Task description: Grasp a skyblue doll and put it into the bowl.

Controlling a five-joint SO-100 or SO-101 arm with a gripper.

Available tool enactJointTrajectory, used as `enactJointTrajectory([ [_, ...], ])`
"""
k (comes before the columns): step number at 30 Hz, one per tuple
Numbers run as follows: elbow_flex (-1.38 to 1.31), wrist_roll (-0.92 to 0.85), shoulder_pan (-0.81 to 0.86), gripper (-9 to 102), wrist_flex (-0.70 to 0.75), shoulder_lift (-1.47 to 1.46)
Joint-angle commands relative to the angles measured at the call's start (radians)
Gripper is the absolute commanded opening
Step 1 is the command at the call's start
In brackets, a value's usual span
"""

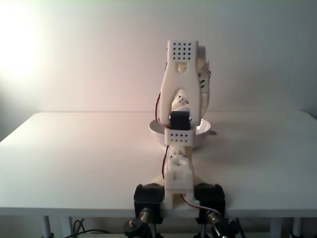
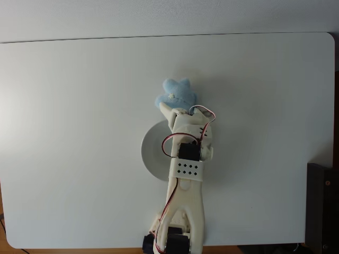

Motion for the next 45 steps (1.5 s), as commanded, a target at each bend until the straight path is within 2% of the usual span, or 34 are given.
enactJointTrajectory([
  [1,-0.040,-0.005,0.008,48,0.000,-0.005],
  [9,-0.094,-0.005,-0.002,49,0.000,-0.120],
  [21,-0.314,-0.006,-0.005,49,0.000,-0.347],
  [33,-0.325,-0.006,-0.002,47,0.000,-0.440],
  [38,-0.327,-0.005,-0.003,34,-0.002,-0.439],
  [45,-0.325,-0.005,-0.005,0,-0.002,-0.430],
])
